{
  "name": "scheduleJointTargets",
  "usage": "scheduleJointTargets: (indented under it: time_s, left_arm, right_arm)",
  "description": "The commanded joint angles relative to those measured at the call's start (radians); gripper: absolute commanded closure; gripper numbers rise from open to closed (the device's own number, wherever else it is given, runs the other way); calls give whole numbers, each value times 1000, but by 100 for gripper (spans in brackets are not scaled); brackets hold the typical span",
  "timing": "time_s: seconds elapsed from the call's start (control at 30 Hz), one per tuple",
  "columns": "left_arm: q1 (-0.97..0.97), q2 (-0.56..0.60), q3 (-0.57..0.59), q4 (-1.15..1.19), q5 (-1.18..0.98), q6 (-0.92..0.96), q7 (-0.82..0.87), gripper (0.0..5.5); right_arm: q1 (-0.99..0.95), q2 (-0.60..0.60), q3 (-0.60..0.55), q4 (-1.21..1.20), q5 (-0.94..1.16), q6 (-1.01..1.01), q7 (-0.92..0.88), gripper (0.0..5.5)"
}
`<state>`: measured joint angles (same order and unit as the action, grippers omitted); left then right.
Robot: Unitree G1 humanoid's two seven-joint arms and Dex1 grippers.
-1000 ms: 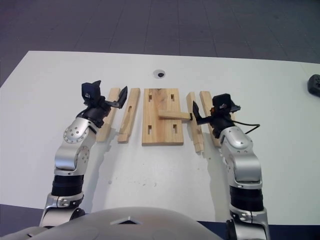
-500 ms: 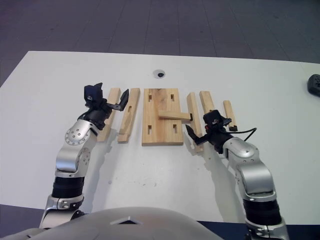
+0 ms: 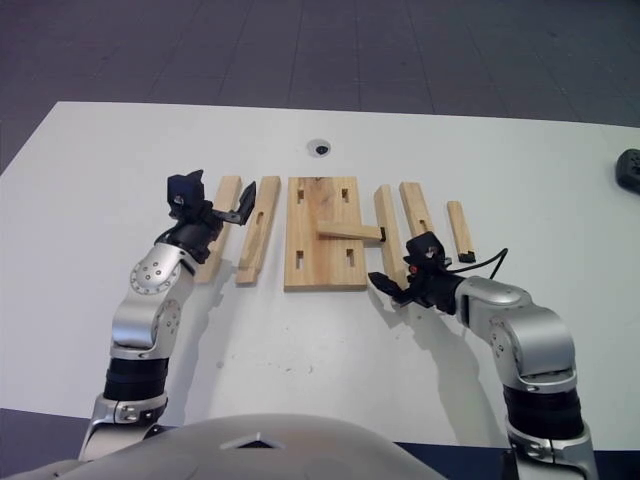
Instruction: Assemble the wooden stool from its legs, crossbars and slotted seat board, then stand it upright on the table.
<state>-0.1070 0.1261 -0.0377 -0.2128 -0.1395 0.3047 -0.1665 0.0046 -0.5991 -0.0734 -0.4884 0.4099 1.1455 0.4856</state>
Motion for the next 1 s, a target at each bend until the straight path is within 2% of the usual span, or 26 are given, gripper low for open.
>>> scheduleJointTargets:
  time_s: [0.03, 0.43, 0.67, 0.77, 0.9, 1.0]
  left_arm:
    - [12, -1, -6, -12, 17, -6, 5, 10]
    - [-2, 11, -4, -6, 25, -11, -10, 10]
    - [-31, 26, 27, 4, 10, -6, -24, 10]
    - [-101, 17, 111, 8, -116, 51, -59, 10]
    - [-268, 27, 276, 22, -463, 228, -143, 10]
    - [-390, 38, 381, 66, -755, 377, -174, 10]
  right_arm:
    - [-16, -12, 25, 9, -28, -25, -22, 168]
    - [11, 64, 21, -8, -27, 3, -100, 368]
    - [-31, 90, 27, 14, -49, -114, -117, 439]
    - [-83, 169, -23, 45, 10, -221, -88, 443]
    - [-186, 216, -142, 159, 91, -310, -62, 443]
    - [-244, 234, -221, 201, 247, -293, 27, 443]
